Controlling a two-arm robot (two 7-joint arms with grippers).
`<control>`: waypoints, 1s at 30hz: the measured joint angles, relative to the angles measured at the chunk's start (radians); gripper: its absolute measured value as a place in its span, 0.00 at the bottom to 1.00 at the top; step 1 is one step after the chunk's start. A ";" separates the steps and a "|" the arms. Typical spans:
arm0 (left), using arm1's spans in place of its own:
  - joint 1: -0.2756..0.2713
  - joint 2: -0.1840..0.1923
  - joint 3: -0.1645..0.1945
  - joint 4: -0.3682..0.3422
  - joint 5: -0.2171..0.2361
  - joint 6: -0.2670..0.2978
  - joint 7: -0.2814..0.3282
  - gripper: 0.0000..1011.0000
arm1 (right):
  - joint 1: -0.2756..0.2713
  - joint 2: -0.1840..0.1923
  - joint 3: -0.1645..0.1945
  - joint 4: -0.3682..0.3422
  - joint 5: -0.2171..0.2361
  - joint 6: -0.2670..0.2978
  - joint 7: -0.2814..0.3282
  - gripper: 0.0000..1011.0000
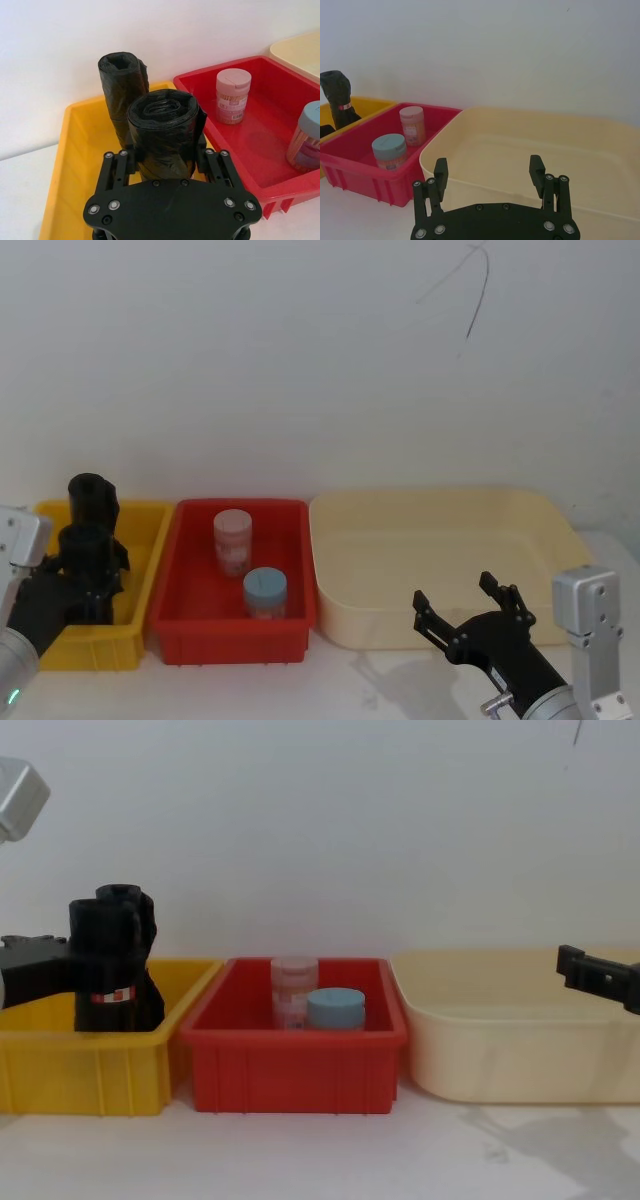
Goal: Pick up the garbage bag with the one hand and transfer it to the other hand.
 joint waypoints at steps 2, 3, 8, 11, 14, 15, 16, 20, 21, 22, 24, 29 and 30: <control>-0.001 0.000 0.000 0.001 0.000 0.000 0.000 0.60 | 0.000 0.000 0.000 0.000 0.000 0.000 0.000 0.99; -0.001 0.000 0.000 0.001 0.001 0.000 -0.001 0.57 | 0.000 0.000 0.000 0.000 0.000 0.000 0.000 0.99; -0.003 -0.001 0.001 0.003 0.002 -0.001 -0.001 0.51 | 0.000 0.000 0.000 0.000 0.000 0.000 0.000 0.99; -0.003 -0.001 0.001 0.004 0.002 -0.001 -0.002 0.49 | 0.000 0.000 0.000 0.000 0.000 0.000 0.000 0.99; -0.003 -0.001 0.001 0.004 0.002 -0.001 -0.002 0.48 | 0.000 0.000 0.000 0.000 0.000 0.000 0.000 0.99; -0.003 -0.001 0.001 0.003 0.003 -0.001 -0.003 0.47 | 0.000 0.000 0.000 0.000 0.000 0.000 0.000 0.99; -0.003 -0.001 0.001 0.003 0.003 0.000 -0.003 0.46 | 0.000 0.000 0.000 0.000 0.000 0.000 0.000 0.99; -0.002 0.001 -0.002 -0.007 0.004 0.007 -0.005 0.45 | 0.000 0.000 0.000 0.000 0.000 0.000 0.000 0.99; -0.002 0.002 -0.002 -0.010 0.005 0.010 -0.005 0.44 | 0.000 0.000 0.000 0.000 0.000 0.000 0.000 0.99; -0.002 0.005 -0.003 -0.018 0.006 0.015 -0.006 0.44 | 0.000 0.000 0.000 0.000 0.000 0.000 0.000 0.99; -0.003 0.010 -0.004 -0.031 0.010 0.023 -0.009 0.44 | 0.000 0.000 0.000 0.000 0.000 0.000 0.000 0.99; -0.012 0.023 -0.008 -0.064 0.016 0.044 -0.019 0.43 | 0.000 0.000 0.000 0.000 0.000 0.000 0.000 0.99; -0.016 0.026 -0.010 -0.072 0.016 0.047 -0.021 0.43 | 0.001 0.000 0.000 0.000 0.000 0.000 0.000 0.99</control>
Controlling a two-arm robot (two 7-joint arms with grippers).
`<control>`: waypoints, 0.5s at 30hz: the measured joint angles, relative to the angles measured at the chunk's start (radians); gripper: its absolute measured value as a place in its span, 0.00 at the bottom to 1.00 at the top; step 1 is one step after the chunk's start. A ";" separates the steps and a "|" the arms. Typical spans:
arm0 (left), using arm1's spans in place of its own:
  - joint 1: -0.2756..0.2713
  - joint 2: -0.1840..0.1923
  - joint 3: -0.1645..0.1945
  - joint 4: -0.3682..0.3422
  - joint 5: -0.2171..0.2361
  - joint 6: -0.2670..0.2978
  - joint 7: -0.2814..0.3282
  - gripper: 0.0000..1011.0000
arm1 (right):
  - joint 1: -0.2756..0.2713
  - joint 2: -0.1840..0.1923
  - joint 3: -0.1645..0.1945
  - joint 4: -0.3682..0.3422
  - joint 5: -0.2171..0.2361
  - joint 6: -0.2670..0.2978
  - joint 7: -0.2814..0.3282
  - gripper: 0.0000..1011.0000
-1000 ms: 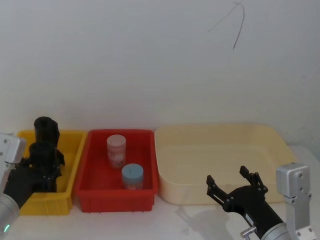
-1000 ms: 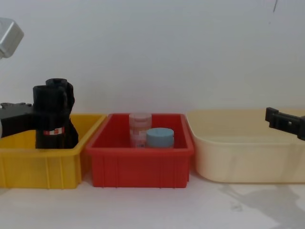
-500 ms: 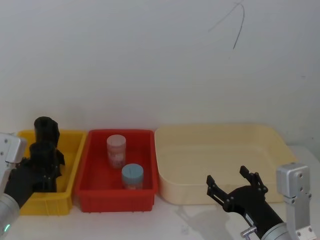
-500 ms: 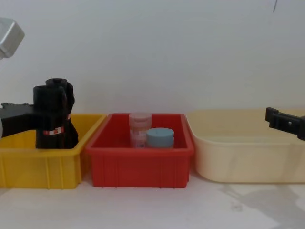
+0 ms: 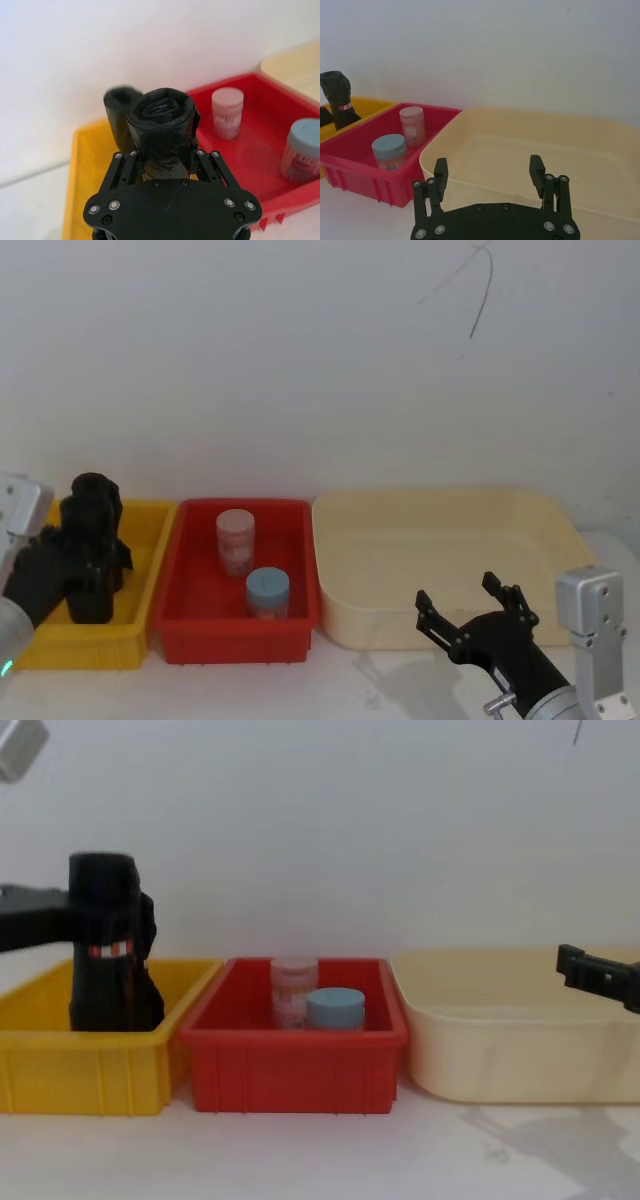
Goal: Pick up the garbage bag with the one hand and transfer it to the other hand.
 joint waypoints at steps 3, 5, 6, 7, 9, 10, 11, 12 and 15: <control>-0.011 0.009 -0.004 -0.023 0.000 0.014 -0.014 0.43 | 0.003 0.000 0.000 0.000 0.000 0.000 0.003 0.99; -0.023 0.016 -0.007 -0.042 -0.001 0.024 -0.026 0.43 | 0.010 0.000 0.000 0.002 0.002 0.000 0.011 0.99; -0.027 0.018 -0.008 -0.048 -0.001 0.028 -0.031 0.43 | 0.016 0.000 0.000 0.003 0.004 0.000 0.019 0.99; -0.036 0.022 -0.010 -0.058 -0.002 0.035 -0.039 0.43 | 0.019 0.001 0.000 0.004 0.005 0.000 0.022 0.99; -0.046 0.027 -0.011 -0.069 -0.003 0.042 -0.048 0.43 | 0.027 0.002 0.000 0.005 0.009 -0.001 0.032 0.99; -0.051 0.029 -0.011 -0.073 -0.004 0.046 -0.054 0.43 | 0.036 0.004 -0.001 0.007 0.012 -0.001 0.044 0.99; -0.057 0.031 -0.011 -0.077 -0.004 0.049 -0.058 0.43 | 0.047 0.006 -0.003 0.009 0.015 -0.001 0.057 0.99; -0.065 0.034 -0.012 -0.085 -0.006 0.055 -0.067 0.43 | 0.047 0.006 -0.003 0.009 0.015 -0.001 0.057 0.99; -0.080 0.037 -0.012 -0.094 -0.009 0.065 -0.080 0.43 | 0.077 0.011 -0.008 0.016 0.024 0.003 0.091 0.99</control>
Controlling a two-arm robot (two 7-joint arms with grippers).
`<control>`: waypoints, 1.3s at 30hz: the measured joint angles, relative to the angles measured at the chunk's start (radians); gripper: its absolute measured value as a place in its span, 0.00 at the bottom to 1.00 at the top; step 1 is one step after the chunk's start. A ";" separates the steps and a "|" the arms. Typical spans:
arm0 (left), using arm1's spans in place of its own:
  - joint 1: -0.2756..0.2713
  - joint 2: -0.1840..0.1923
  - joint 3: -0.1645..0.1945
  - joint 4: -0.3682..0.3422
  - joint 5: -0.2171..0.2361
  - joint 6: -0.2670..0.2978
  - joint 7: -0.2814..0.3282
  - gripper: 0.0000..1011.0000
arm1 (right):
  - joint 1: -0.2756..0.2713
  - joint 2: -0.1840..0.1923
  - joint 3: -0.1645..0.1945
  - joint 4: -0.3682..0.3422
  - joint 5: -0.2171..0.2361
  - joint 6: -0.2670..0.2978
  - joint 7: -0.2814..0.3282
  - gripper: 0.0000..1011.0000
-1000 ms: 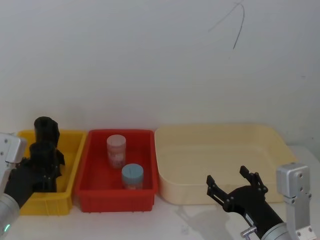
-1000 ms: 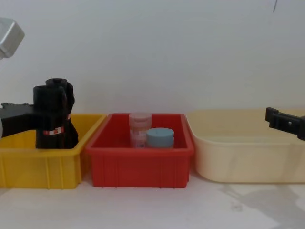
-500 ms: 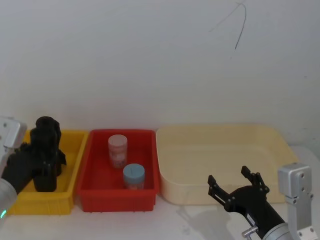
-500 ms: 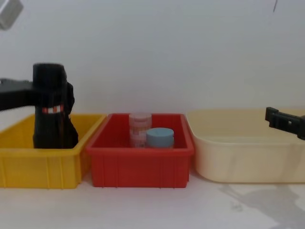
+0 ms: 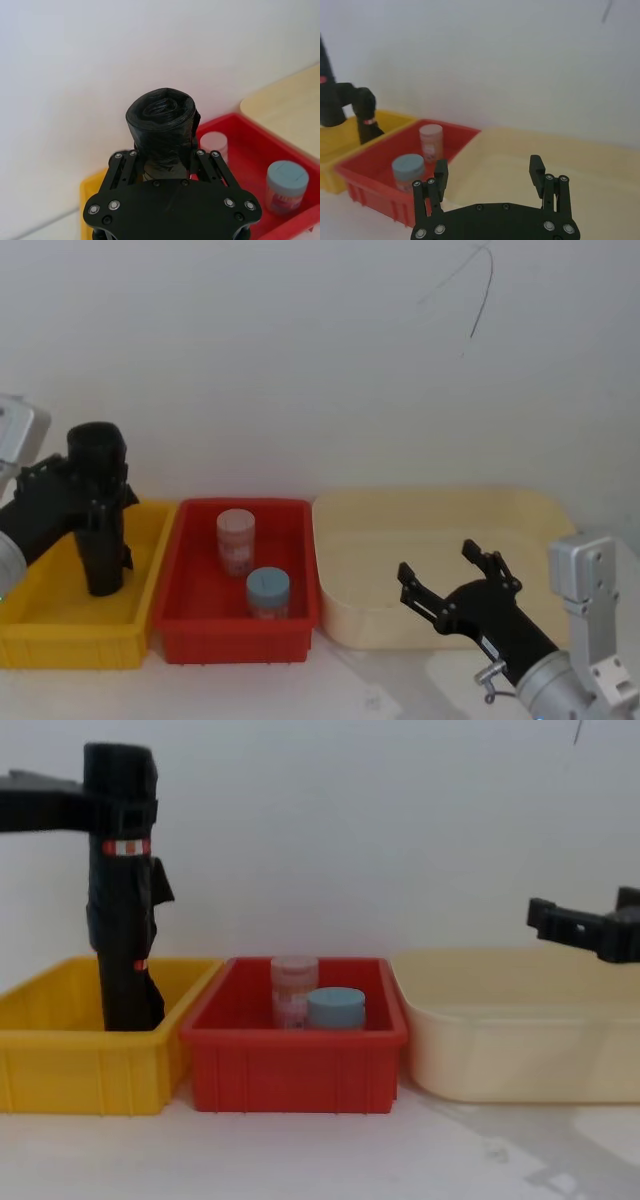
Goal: Pick up the garbage bag with the one hand and transfer it to the other hand.
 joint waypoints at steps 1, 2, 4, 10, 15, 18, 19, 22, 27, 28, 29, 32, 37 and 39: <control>-0.009 0.001 0.000 -0.004 -0.003 0.008 -0.011 0.43 | 0.006 0.001 -0.001 0.001 0.003 0.002 0.010 0.99; -0.020 0.002 0.001 -0.008 -0.006 0.016 -0.022 0.43 | 0.013 0.003 -0.002 0.003 0.005 0.004 0.017 0.99; -0.032 0.001 0.003 -0.011 -0.012 0.028 -0.035 0.43 | 0.030 0.007 -0.006 0.007 0.011 0.010 0.039 0.99; -0.065 -0.012 0.009 -0.009 -0.032 0.060 -0.064 0.43 | 0.079 0.025 -0.022 0.018 0.032 0.035 0.108 0.99; -0.095 -0.034 0.020 0.011 -0.057 0.090 -0.088 0.43 | 0.111 0.043 -0.039 0.024 0.044 0.053 0.160 0.99; -0.107 -0.043 0.026 0.020 -0.066 0.100 -0.095 0.43 | 0.132 0.058 -0.053 0.025 0.048 0.064 0.192 0.99; -0.114 -0.050 0.030 0.027 -0.072 0.105 -0.099 0.43 | 0.137 0.061 -0.056 0.026 0.049 0.066 0.199 0.99; -0.129 -0.062 0.039 0.041 -0.082 0.114 -0.109 0.43 | 0.151 0.072 -0.069 0.025 0.052 0.075 0.228 0.99; -0.154 -0.081 0.056 0.065 -0.097 0.118 -0.128 0.43 | 0.169 0.088 -0.088 0.019 0.060 0.100 0.260 0.99; -0.157 -0.084 0.058 0.069 -0.098 0.118 -0.131 0.43 | 0.171 0.089 -0.091 0.018 0.062 0.104 0.262 0.99; -0.161 -0.087 0.061 0.072 -0.100 0.118 -0.133 0.43 | 0.172 0.090 -0.092 0.018 0.063 0.109 0.264 0.99; -0.175 -0.095 0.072 0.087 -0.110 0.117 -0.150 0.43 | 0.178 0.092 -0.102 0.013 0.075 0.135 0.270 0.99; -0.189 -0.101 0.084 0.100 -0.121 0.112 -0.170 0.43 | 0.183 0.086 -0.106 0.013 0.093 0.166 0.270 0.99; -0.196 -0.104 0.091 0.108 -0.128 0.110 -0.185 0.43 | 0.188 0.075 -0.109 0.017 0.107 0.189 0.264 0.99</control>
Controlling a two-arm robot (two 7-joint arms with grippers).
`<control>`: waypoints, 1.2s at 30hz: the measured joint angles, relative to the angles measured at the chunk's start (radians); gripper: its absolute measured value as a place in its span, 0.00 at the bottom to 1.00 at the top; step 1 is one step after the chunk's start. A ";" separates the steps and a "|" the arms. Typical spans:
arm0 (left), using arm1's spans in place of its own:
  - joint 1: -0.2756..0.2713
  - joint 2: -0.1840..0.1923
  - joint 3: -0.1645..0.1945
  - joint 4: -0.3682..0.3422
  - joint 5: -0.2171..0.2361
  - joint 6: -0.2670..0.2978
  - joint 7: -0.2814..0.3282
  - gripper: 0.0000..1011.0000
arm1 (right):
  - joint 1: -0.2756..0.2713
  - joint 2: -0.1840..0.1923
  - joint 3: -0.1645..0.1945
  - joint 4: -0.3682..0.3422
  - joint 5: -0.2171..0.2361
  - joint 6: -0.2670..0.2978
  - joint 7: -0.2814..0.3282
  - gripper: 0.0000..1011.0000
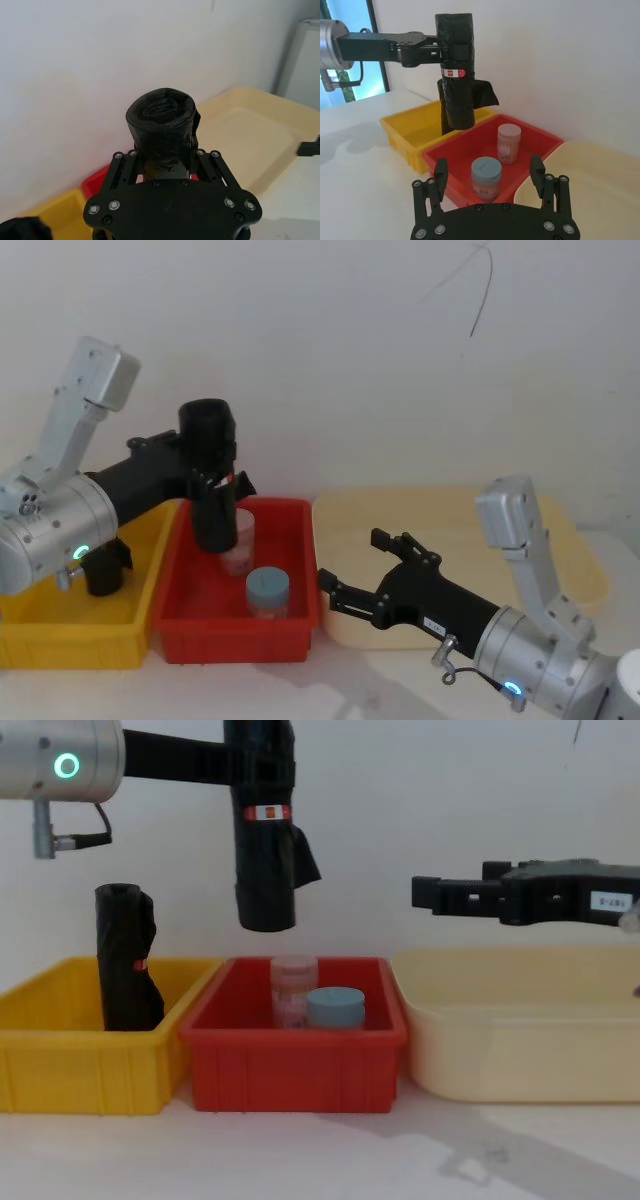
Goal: Pick up the garbage bag with the one hand and transfer it to the other hand.
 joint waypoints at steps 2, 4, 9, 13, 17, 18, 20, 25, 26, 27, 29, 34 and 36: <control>-0.006 -0.001 0.007 0.004 -0.008 -0.001 -0.015 0.43 | 0.005 -0.009 -0.001 0.007 0.010 0.015 -0.009 0.99; -0.009 -0.002 0.012 0.006 -0.013 -0.001 -0.025 0.43 | 0.007 -0.013 -0.002 0.010 0.013 0.020 -0.013 0.99; -0.013 -0.001 0.024 0.006 -0.031 0.000 -0.051 0.43 | 0.026 -0.039 -0.008 0.036 0.026 0.044 -0.035 0.99; -0.013 -0.001 0.030 0.002 -0.045 0.002 -0.067 0.43 | 0.041 -0.054 -0.012 0.054 0.032 0.057 -0.049 0.99; -0.010 0.000 0.033 -0.002 -0.056 0.002 -0.076 0.43 | 0.055 -0.066 -0.018 0.072 0.036 0.069 -0.060 0.99; -0.010 0.000 0.033 -0.003 -0.058 0.002 -0.077 0.43 | 0.061 -0.070 -0.020 0.079 0.037 0.073 -0.065 0.99; -0.008 0.000 0.034 -0.005 -0.064 0.001 -0.080 0.43 | 0.070 -0.077 -0.025 0.088 0.038 0.077 -0.071 0.99; -0.005 -0.001 0.034 -0.007 -0.075 -0.004 -0.082 0.43 | 0.084 -0.085 -0.035 0.101 0.038 0.081 -0.077 0.99; -0.004 -0.001 0.034 -0.007 -0.078 -0.005 -0.082 0.43 | 0.086 -0.086 -0.037 0.102 0.038 0.081 -0.077 0.99; -0.003 -0.002 0.034 -0.007 -0.079 -0.006 -0.082 0.43 | 0.088 -0.086 -0.040 0.103 0.038 0.081 -0.078 0.99; -0.003 -0.004 0.033 -0.007 -0.083 -0.008 -0.080 0.43 | 0.094 -0.087 -0.050 0.105 0.037 0.079 -0.076 0.99; -0.003 -0.012 0.033 0.000 -0.091 -0.012 -0.073 0.43 | 0.102 -0.082 -0.067 0.100 0.033 0.070 -0.064 0.99; -0.004 -0.017 0.034 0.003 -0.094 -0.013 -0.068 0.43 | 0.106 -0.080 -0.077 0.095 0.030 0.063 -0.055 0.99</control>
